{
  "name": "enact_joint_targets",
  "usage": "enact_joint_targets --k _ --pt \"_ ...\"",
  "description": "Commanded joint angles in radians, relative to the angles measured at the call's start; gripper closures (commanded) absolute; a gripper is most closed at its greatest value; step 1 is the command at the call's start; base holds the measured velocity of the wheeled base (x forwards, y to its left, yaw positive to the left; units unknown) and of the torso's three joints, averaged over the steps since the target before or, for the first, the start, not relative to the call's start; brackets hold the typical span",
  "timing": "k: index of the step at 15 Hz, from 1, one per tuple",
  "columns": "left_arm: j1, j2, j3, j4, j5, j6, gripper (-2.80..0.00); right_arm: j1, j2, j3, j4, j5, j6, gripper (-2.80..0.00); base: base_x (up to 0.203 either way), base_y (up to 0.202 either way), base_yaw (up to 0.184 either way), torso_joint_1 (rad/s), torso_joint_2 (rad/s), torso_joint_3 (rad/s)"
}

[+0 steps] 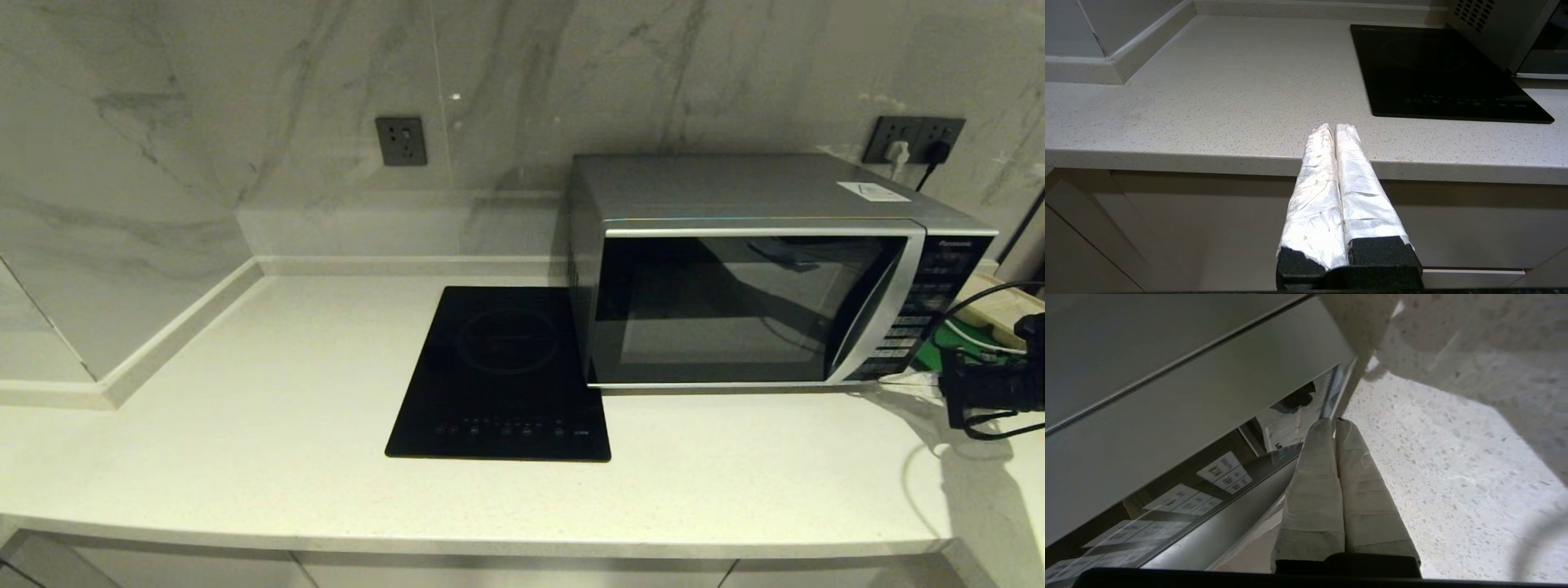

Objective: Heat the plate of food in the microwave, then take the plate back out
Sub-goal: Open the microwave oven

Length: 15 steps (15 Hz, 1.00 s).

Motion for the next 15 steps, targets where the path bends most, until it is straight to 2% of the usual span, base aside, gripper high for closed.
enact_joint_targets --k 1,15 --pt "0.000 0.000 0.000 -0.001 0.001 -0.001 0.00 -0.001 0.003 -0.002 0.002 0.006 0.003 0.00 0.000 0.000 0.000 0.000 0.00 0.000" --pt "0.000 0.000 0.000 -0.001 0.001 -0.001 0.00 -0.001 -0.015 -0.004 -0.002 0.016 0.003 0.00 0.000 0.000 0.000 0.000 0.00 0.000"
